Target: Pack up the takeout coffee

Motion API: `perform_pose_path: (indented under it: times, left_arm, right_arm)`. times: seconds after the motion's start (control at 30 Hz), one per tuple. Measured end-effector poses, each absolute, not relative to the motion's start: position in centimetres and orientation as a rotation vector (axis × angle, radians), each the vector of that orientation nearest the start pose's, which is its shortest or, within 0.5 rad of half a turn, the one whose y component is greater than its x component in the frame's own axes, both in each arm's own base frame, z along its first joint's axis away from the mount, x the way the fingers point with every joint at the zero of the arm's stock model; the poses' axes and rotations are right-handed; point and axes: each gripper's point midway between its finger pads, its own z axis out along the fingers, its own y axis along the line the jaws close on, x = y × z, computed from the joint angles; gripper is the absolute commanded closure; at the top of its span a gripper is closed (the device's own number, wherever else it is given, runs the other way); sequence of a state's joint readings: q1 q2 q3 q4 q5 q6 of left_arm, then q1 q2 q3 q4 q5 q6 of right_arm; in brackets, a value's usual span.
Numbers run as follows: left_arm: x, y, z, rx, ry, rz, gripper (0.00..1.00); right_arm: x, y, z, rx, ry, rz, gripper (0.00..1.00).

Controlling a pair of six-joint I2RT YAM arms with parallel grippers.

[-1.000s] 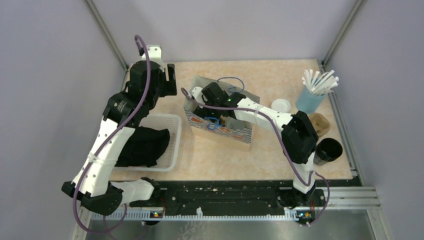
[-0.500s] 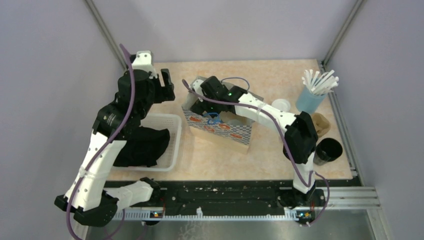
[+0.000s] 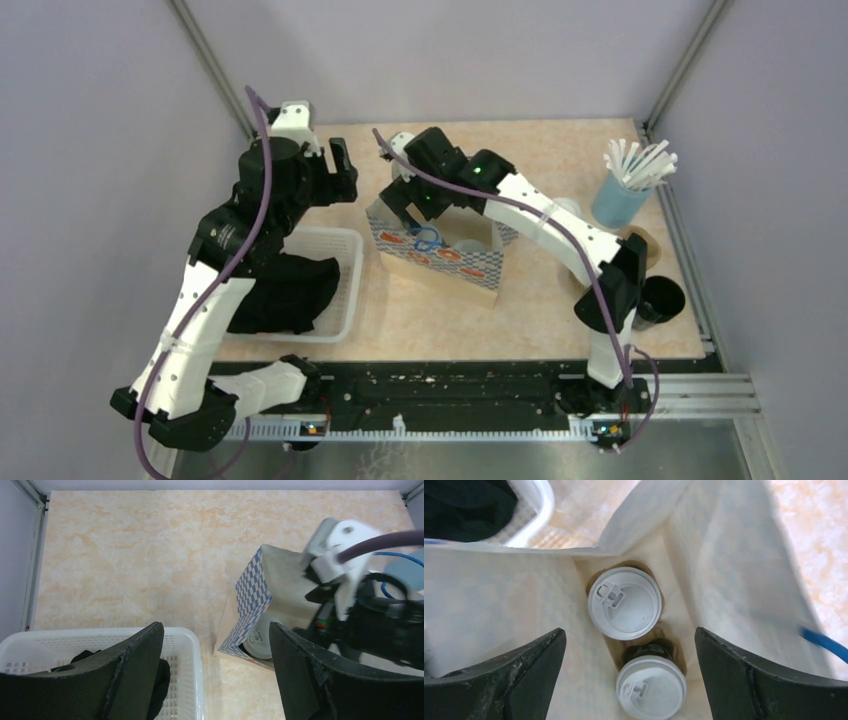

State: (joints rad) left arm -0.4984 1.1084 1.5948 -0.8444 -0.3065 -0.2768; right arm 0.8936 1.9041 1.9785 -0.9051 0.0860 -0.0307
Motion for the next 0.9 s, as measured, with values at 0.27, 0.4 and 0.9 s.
perform_pose_path:
  times: [0.27,0.4,0.9]
  left_arm:
    - [29.3,-11.7,38.9,0.024,1.937,-0.251,0.13]
    - [29.6,-12.5,38.3,0.048,1.959,-0.274,0.08]
    - [28.6,-15.6,37.2,0.233,1.998,-0.419,0.04]
  right_arm:
    - [28.8,33.5,36.5,-0.866,2.004,0.433,0.04]
    - [28.5,29.3,43.4,-0.682,1.885,0.437,0.10]
    - [36.4,-0.6,38.7,0.291,2.013,-0.011,0.49]
